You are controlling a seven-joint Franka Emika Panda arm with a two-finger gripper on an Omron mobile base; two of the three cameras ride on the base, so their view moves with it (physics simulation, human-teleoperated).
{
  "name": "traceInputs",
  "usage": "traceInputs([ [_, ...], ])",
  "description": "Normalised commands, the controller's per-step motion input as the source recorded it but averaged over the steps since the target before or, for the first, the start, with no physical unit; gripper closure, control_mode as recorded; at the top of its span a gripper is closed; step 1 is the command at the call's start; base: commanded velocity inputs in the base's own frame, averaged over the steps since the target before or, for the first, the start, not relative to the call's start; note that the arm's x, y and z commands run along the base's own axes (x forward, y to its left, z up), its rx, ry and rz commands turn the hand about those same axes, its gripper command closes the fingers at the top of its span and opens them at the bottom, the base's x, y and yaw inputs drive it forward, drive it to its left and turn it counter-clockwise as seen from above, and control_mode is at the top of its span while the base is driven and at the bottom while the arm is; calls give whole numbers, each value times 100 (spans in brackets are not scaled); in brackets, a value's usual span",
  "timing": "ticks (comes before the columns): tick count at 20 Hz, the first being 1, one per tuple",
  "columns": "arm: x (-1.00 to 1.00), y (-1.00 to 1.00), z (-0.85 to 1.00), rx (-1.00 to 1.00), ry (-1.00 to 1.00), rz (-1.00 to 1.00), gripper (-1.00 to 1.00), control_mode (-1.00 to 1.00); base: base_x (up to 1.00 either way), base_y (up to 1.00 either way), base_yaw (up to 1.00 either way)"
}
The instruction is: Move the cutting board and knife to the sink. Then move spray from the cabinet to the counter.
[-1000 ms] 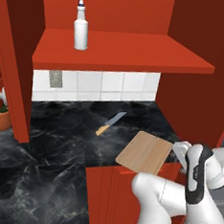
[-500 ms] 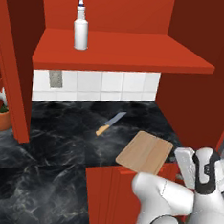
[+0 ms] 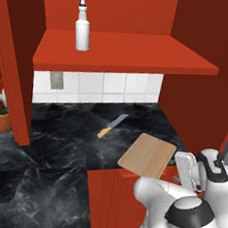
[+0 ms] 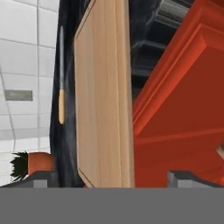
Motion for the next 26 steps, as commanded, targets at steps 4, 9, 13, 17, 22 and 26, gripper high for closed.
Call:
traceInputs([
  [4,22,9,-21,10,0,9,-100,-100,0,0,0],
  [9,18,5,-19,13,0,8,-100,-100,0,0,0],
  [13,8,6,-21,12,-1,9,-100,-100,0,0,0],
  [17,17,1,-18,11,-1,10,-100,-100,0,0,0],
  [22,14,1,-14,7,-8,12,-100,-100,0,0,0],
  [26,3,1,-14,3,-14,12,-100,-100,0,0,0],
])
